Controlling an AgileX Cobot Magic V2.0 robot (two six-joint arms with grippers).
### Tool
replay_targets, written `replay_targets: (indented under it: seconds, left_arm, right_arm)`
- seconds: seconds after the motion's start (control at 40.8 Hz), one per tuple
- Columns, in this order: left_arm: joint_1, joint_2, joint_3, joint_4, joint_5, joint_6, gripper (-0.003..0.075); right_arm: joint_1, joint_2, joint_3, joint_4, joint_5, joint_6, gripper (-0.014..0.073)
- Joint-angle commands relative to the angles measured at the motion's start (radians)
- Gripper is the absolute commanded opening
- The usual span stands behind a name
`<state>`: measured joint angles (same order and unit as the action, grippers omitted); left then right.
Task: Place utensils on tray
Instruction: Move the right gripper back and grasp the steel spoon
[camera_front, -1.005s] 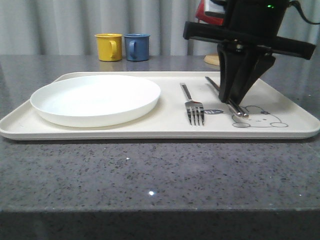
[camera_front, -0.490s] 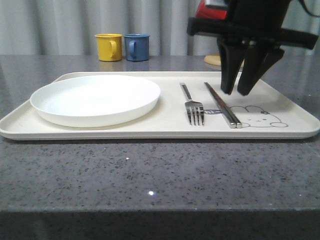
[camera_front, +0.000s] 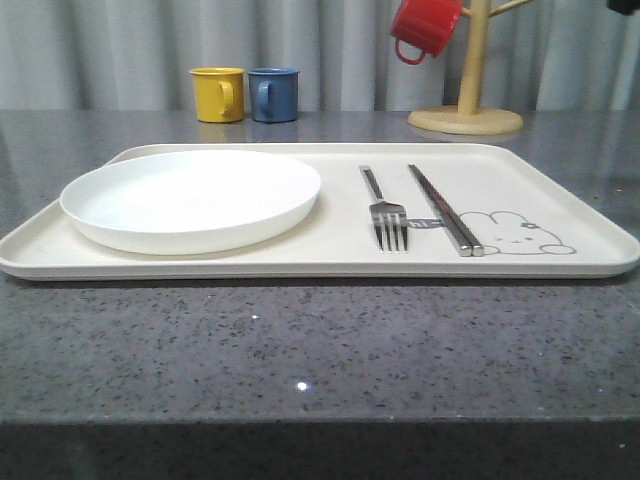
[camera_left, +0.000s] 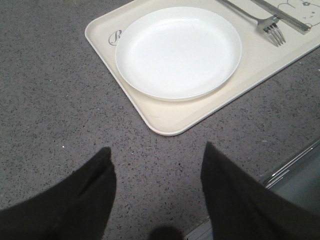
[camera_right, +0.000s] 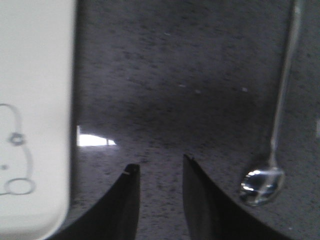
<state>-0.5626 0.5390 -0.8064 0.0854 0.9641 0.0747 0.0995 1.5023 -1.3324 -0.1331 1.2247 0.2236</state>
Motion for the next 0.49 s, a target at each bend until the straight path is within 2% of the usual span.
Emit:
replay_targets:
  seconds: [0.0,0.245,0.466]
  left_arm:
    - [-0.005,0.004,-0.026,-0.004,-0.072,-0.010,0.0368]
    - [-0.005,0.004,-0.026,-0.004,-0.072,-0.010,0.0368]
    - [-0.005,0.004,-0.026,-0.004,-0.072,-0.010,0.0368]
  right_arm:
    - [-0.086,-0.034,0.007,-0.026,-0.027,-0.066,0.0254]
    - [-0.249,0.016,0.009,0.009,-0.057,-0.127,0.0254]
    - [-0.293,0.079,0.009,0.047,-0.081,-0.163,0.0254]
